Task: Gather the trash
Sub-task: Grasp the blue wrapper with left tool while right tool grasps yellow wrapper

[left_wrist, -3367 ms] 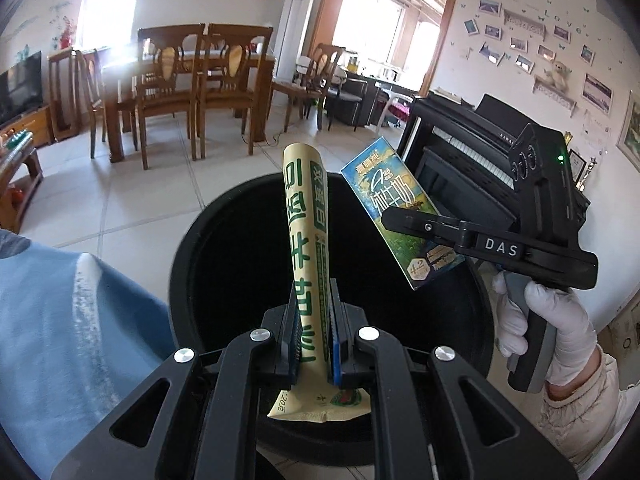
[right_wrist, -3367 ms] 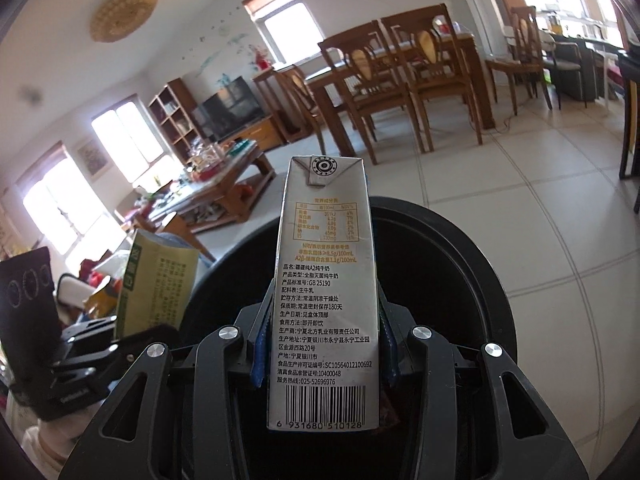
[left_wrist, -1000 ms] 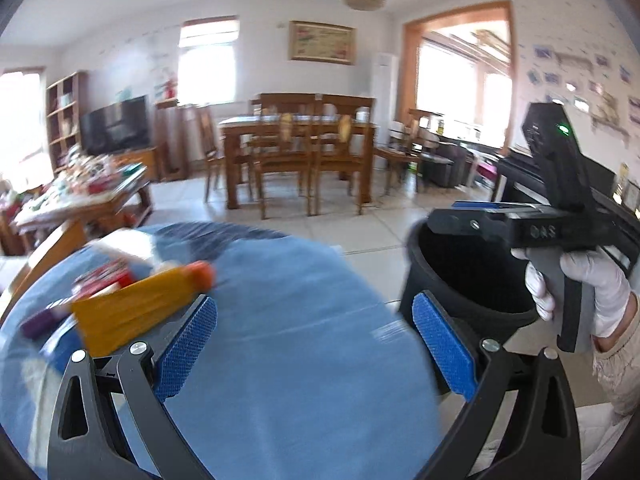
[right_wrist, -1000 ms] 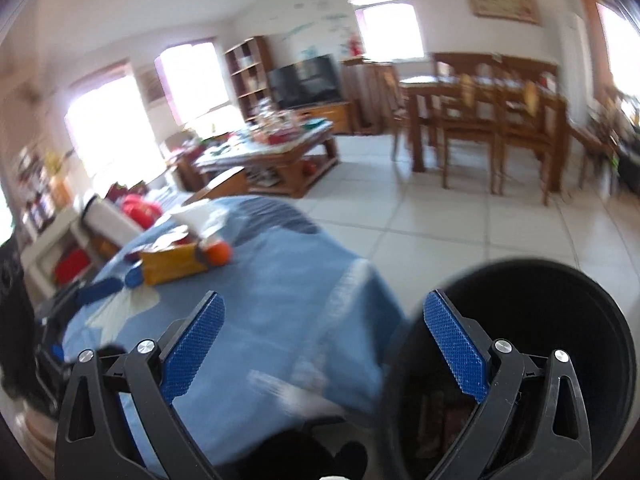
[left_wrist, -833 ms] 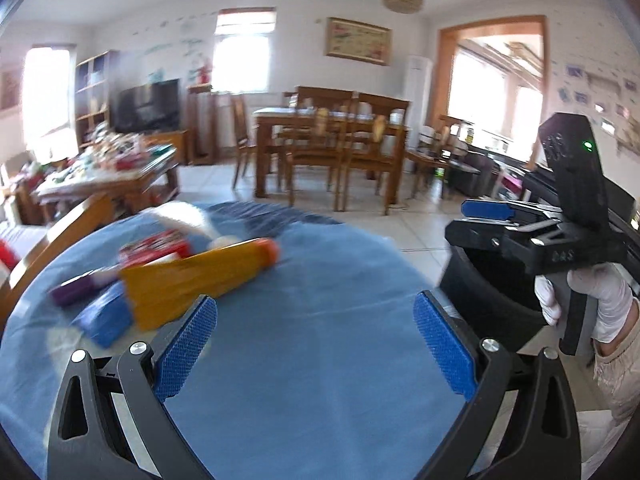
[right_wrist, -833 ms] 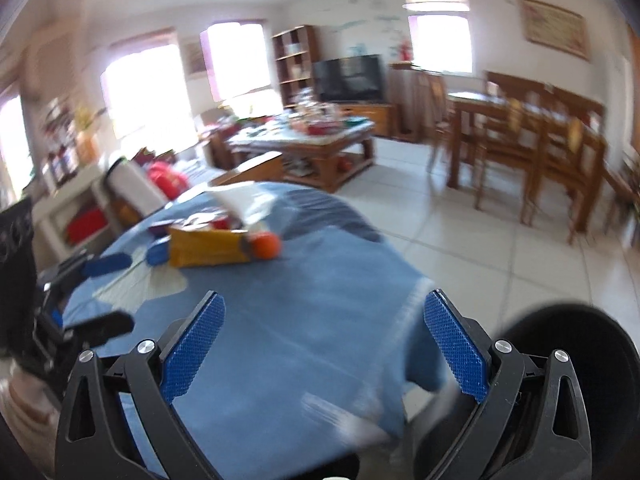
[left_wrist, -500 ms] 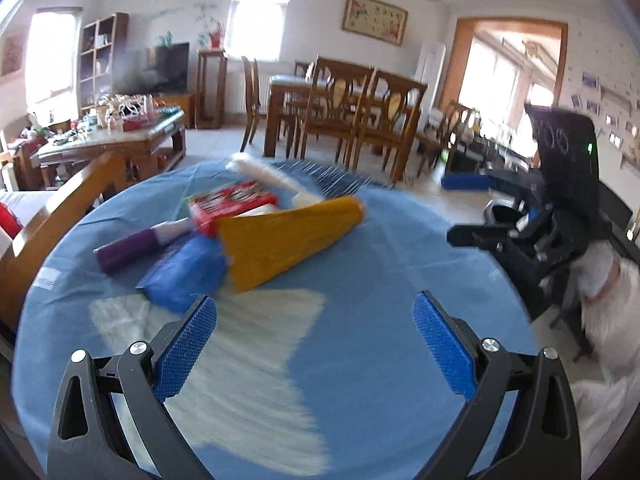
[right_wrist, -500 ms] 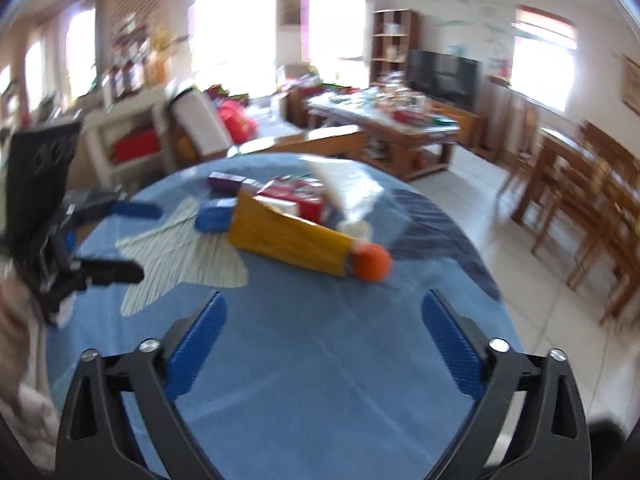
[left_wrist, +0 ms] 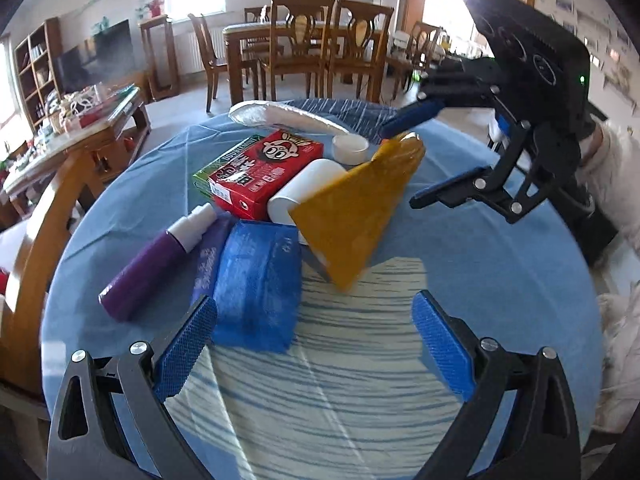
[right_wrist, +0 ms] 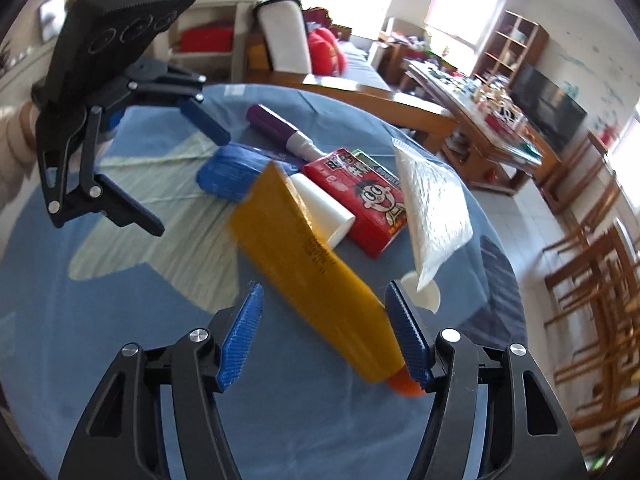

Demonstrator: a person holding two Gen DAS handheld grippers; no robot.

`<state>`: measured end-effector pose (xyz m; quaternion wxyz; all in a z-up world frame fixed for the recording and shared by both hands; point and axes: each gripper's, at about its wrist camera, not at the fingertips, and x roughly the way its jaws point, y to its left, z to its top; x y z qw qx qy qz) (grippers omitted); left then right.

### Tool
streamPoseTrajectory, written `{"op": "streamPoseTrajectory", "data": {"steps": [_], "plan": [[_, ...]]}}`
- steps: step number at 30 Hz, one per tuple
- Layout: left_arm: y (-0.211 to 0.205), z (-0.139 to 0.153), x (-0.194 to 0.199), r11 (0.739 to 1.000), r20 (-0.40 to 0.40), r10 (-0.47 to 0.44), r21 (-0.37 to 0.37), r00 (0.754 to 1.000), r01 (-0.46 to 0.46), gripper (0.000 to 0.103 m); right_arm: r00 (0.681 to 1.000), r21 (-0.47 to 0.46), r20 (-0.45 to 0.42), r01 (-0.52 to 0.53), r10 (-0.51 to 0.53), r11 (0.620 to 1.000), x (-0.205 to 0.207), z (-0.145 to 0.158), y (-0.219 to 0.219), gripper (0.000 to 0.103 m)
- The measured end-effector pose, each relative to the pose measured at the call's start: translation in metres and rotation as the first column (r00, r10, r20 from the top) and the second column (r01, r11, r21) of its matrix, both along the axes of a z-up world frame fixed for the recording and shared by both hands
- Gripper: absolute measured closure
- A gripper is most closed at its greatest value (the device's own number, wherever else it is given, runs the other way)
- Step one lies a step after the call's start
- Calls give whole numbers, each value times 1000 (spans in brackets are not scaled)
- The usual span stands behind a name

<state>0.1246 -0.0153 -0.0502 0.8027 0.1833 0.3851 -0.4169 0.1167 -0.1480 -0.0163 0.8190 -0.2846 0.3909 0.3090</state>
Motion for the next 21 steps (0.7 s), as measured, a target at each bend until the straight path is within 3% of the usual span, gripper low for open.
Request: {"op": "streamPoseTrajectory", "data": {"steps": [5,7,8,9,15,21], "plan": [[-4,-5,12,1000,-8,-11,26,1000,11,7,997,-15,-65,-44,43,999,11,-12,1,42],[-8,-9,16,999,-29,-25,43,999,26,21,995,-19,-85,-57,55,998,9,-14,1,51],[-10,-12,18,998,-38,-24,58,999,27,35,992,-13,-109,-65,63,998,8,-16,1,57],[-10,-13,19,997,-30,-13,69,999,16,42,990,-9,-121,-70,68,998,7,-17,1,59],[-6,-11,23,999,-37,31,38,999,-30,55,988,20,-151,-39,41,999,-3,-18,-1,78],[4,-6,13,996,-43,85,3,995,-85,67,979,118,-200,75,-51,990,-16,-8,-7,82]]}}
